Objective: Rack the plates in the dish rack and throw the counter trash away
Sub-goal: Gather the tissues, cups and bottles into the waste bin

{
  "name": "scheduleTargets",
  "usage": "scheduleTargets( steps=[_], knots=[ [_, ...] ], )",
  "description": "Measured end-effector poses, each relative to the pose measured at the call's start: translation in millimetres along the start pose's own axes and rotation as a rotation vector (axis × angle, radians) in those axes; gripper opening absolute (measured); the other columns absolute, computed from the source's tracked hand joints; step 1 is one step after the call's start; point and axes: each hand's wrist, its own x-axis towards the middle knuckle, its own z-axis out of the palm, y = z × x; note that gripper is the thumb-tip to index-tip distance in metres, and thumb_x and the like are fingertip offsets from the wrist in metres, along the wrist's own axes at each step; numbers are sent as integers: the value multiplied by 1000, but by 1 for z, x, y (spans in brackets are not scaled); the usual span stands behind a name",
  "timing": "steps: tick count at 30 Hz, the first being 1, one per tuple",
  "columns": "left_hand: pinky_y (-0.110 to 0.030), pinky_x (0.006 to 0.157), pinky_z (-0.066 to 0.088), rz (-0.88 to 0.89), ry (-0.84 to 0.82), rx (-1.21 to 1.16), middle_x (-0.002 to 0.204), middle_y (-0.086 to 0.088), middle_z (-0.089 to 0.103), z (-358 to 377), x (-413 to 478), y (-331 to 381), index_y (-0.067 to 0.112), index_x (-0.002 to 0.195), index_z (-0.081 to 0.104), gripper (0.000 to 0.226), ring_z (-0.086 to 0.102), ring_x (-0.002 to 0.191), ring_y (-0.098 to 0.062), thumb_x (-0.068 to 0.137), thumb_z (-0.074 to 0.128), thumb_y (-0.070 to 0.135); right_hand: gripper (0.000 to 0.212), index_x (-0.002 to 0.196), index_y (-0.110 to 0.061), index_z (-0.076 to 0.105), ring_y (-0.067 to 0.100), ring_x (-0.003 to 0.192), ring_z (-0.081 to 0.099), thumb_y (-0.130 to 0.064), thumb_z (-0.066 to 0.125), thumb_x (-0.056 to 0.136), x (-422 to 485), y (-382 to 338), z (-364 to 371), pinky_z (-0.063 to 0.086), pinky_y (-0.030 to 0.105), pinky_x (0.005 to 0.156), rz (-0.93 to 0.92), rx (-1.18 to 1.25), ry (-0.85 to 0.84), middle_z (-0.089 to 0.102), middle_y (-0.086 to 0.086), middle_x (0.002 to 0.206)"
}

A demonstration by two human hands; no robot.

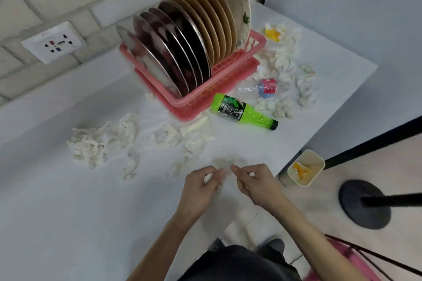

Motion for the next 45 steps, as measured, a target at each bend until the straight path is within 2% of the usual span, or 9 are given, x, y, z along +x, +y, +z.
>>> scheduleTargets(
  steps=[7, 12, 17, 21, 26, 28, 32, 39, 45],
  knots=[
    [-24, 51, 26, 64, -182, 35, 57, -5, 32, 96, 14, 28, 5, 60, 36, 52, 28, 51, -11, 103, 50, 30, 62, 45, -20, 37, 15, 46, 31, -53, 42, 98, -30, 59, -85, 28, 32, 55, 39, 173, 167, 35, -3, 47],
    [-18, 56, 38, 55, -284, 160, 61, 1, 57, 176, 18, 45, 19, 70, 65, 33, 51, 56, -6, 101, 56, 27, 46, 56, -23, 47, 15, 53, 39, -52, 43, 92, -54, 104, -154, 34, 41, 58, 4, 130, 215, 42, -6, 55],
    [-18, 79, 47, 99, -371, 263, 73, 6, 67, 250, 27, 59, 29, 81, 70, 23, 63, 78, -2, 100, 57, 25, 62, 56, -11, 51, 11, 46, 46, -55, 39, 98, -68, 137, -218, 43, 32, 58, 25, -15, 294, 49, -1, 49],
    [-14, 63, 37, 92, -430, 257, 60, 15, 55, 293, 35, 65, 24, 65, 59, 36, 51, 61, 1, 100, 57, 31, 64, 54, -12, 43, 14, 46, 39, -55, 33, 100, -71, 160, -254, 37, 30, 56, 102, -8, 310, 41, 2, 50],
    [-23, 55, 25, 97, -452, 257, 58, -2, 32, 332, 53, 67, 7, 59, 38, 52, 31, 55, -10, 101, 53, 34, 47, 61, -13, 42, 13, 51, 39, -35, 40, 102, -60, 189, -285, 37, 37, 59, 138, -108, 309, 45, 0, 57],
    [-23, 51, 21, 89, -460, 270, 57, -2, 26, 346, 66, 67, 5, 57, 33, 55, 25, 52, -10, 100, 55, 31, 40, 66, -15, 51, 7, 55, 46, -33, 46, 101, -49, 200, -296, 35, 29, 58, 150, -151, 307, 51, -6, 60],
    [-28, 54, 26, 6, -511, 272, 51, -4, 29, 374, 102, 61, 7, 53, 33, 59, 28, 49, -13, 100, 54, 35, 44, 61, -19, 55, -1, 52, 51, -41, 50, 98, -23, 212, -316, 35, 15, 54, 213, -93, 361, 51, -9, 52],
    [-26, 49, 36, -94, -529, 268, 44, 1, 42, 440, 186, 27, 11, 49, 44, 57, 38, 39, -10, 101, 54, 34, 54, 55, -14, 42, 9, 43, 37, -37, 35, 104, 52, 260, -348, 33, 25, 51, 331, 101, 454, 44, -2, 51],
    [-25, 47, 37, -148, -503, 347, 38, 7, 43, 500, 254, -44, 16, 45, 46, 60, 40, 36, -10, 98, 58, 42, 58, 60, -6, 51, 15, 51, 47, -41, 36, 103, 126, 340, -365, 37, 23, 50, 418, 113, 541, 55, 7, 59]
  ],
)
